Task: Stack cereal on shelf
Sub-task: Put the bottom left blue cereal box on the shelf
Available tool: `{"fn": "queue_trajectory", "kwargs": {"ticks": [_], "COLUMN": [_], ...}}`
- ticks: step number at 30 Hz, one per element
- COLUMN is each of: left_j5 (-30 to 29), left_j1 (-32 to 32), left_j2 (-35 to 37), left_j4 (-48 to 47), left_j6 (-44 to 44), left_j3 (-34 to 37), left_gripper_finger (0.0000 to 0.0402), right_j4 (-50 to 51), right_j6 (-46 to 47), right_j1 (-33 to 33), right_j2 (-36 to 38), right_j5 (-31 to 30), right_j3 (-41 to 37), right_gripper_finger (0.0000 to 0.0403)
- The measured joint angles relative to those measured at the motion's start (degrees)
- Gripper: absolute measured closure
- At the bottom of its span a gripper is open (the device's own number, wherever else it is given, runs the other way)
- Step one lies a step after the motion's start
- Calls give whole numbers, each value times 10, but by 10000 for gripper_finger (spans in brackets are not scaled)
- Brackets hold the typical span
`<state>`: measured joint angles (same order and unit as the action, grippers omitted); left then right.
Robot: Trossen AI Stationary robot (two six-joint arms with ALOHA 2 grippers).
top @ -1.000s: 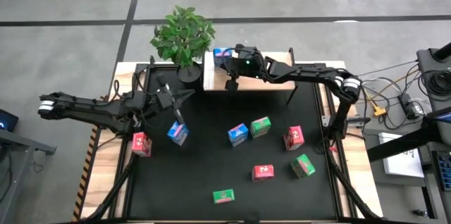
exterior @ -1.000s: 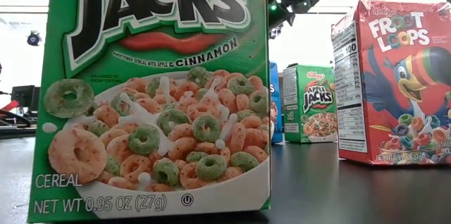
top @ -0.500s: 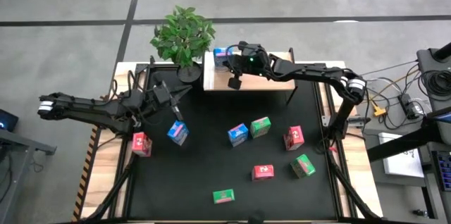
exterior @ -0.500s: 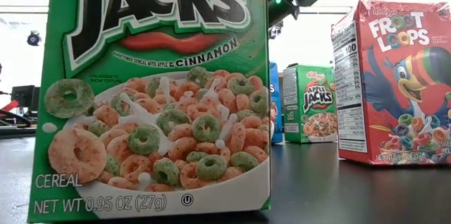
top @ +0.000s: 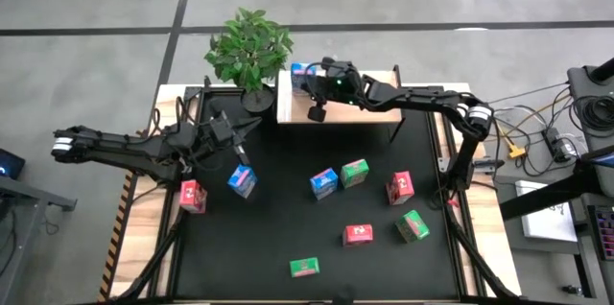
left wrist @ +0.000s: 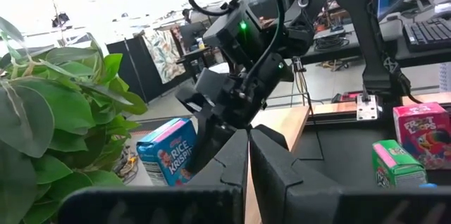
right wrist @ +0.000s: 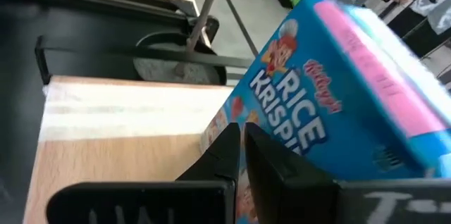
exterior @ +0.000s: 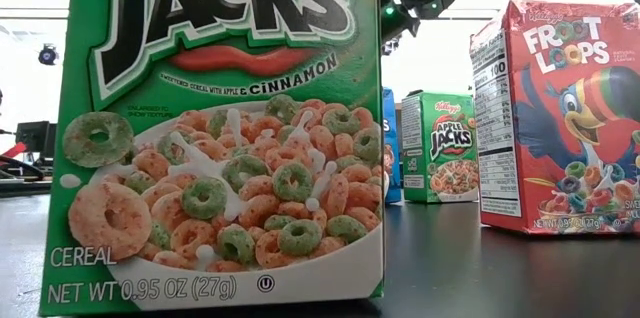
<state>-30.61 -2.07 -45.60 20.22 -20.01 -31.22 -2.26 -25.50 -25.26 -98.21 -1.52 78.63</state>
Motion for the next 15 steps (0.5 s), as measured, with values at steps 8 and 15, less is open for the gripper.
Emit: {"fn": "queue_trajectory", "kwargs": {"ticks": [8, 15], "left_j5": [0, 0], "left_j1": [0, 0], "left_j2": [-5, -4], "left_j4": [-4, 2], "left_j6": [0, -15], "left_j3": [0, 0], "left_gripper_finger": [402, 402], "right_j4": [31, 27], "right_j6": [-2, -8], "right_j1": [1, 1], "right_j2": [-3, -3], "right_j5": [1, 1], "right_j3": [-6, -26], "right_gripper_finger": [390, 390]}}
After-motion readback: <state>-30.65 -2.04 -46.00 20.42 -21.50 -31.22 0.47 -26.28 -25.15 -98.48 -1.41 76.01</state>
